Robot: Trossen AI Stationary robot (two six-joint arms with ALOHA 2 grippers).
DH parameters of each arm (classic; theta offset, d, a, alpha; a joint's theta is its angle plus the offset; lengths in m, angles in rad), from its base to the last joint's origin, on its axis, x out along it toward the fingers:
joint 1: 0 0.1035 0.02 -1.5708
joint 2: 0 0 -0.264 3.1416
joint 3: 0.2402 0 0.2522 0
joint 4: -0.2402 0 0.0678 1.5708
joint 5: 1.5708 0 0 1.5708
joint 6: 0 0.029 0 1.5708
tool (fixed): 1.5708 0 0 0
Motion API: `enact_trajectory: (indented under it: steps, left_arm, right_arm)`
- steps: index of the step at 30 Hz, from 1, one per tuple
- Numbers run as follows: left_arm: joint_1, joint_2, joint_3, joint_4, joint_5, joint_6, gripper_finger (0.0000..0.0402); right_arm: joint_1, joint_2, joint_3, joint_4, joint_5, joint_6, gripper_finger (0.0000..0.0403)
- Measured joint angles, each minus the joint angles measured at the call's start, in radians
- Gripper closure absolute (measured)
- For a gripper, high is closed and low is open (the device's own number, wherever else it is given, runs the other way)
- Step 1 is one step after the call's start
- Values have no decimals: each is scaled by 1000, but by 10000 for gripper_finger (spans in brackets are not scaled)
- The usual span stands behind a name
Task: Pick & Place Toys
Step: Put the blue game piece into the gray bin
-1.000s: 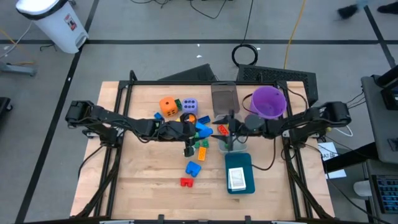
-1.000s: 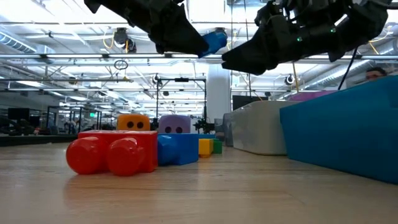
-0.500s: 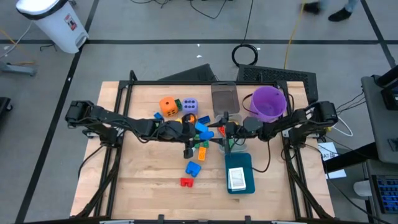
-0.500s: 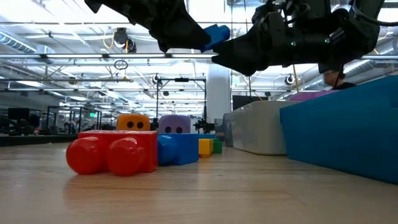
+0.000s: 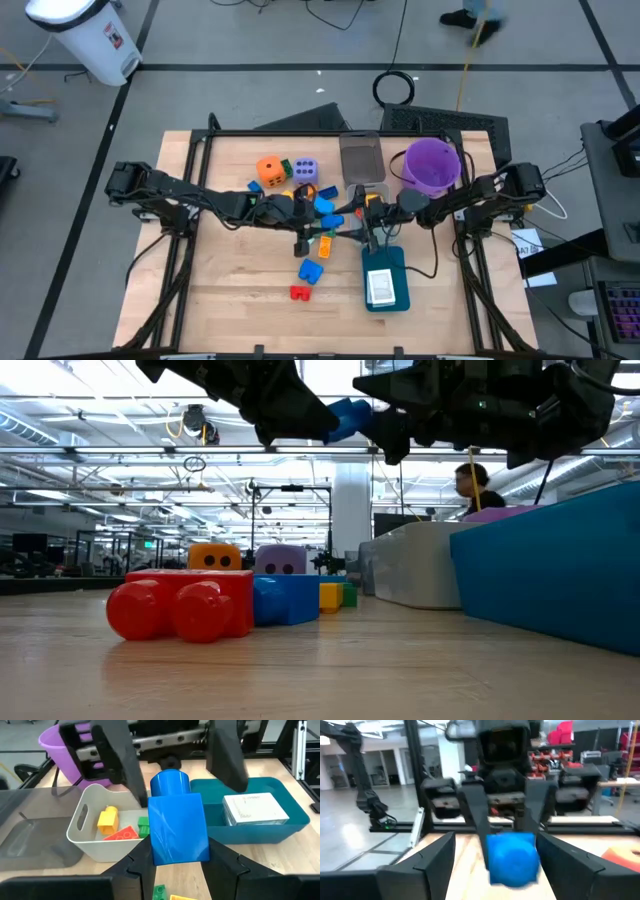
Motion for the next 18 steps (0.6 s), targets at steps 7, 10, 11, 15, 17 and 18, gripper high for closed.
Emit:
enact_trajectory:
  steps: [7,10,11,15,17,18]
  left_arm:
    - [0,0,0,4,-1,-1,266]
    - [0,0,0,4,-1,-1,266]
    - [0,0,0,4,-1,-1,266]
    - [0,0,0,4,-1,-2,266]
    - [0,0,0,5,-1,-2,266]
    - [0,0,0,6,-1,-2,266]
  right_arm:
    - [-2,1,0,-24,2,-43,132]
    - [-2,1,0,-25,3,-45,141]
    - [-2,1,0,-31,4,-45,146]
    - [-2,1,-1,-43,4,-45,178]
    - [-2,1,-1,-48,4,-45,198]
    - [-2,1,-1,-48,4,-45,208]
